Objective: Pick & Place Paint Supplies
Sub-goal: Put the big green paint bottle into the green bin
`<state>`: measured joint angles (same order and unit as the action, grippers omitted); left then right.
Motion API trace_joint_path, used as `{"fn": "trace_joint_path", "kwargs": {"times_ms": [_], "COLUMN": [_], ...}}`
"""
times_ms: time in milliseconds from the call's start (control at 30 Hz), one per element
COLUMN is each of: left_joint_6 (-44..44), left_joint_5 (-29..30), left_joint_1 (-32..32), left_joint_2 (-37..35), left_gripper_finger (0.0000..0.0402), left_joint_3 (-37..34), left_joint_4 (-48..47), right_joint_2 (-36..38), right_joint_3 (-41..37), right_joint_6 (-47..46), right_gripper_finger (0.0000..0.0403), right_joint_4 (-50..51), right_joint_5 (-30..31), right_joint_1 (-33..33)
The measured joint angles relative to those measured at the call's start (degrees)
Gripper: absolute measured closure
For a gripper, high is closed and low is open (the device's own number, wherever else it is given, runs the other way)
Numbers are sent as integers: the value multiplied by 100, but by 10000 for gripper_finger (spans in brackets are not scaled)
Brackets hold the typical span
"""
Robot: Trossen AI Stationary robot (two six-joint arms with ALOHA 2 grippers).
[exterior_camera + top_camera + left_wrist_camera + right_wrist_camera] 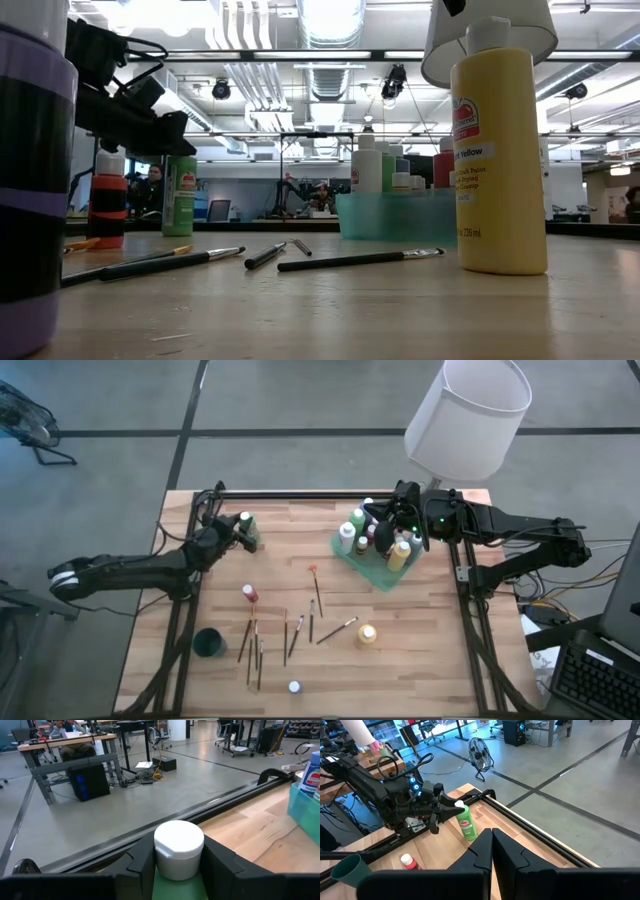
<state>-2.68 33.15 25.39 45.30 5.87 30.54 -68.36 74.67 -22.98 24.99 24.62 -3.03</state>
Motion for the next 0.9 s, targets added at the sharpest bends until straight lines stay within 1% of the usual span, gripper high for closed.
{"fn": "trace_joint_path", "kwargs": {"times_ms": [167, 367, 900], "left_joint_6": [-4, -4, -4], "left_joint_5": [-13, -22, -96], "left_joint_1": [0, 0, 0], "left_joint_2": [0, 0, -7], "left_gripper_finger": [266, 274, 272], "left_joint_3": [0, 0, 0], "left_joint_4": [-2, -4, -4], "right_joint_2": [0, 0, 0], "right_joint_3": [0, 0, 0], "right_joint_6": [0, 0, 0], "right_gripper_finger": [394, 394, 394], "right_joint_4": [0, 2, 2], "right_joint_5": [0, 0, 0], "right_joint_1": [0, 0, -4]}}
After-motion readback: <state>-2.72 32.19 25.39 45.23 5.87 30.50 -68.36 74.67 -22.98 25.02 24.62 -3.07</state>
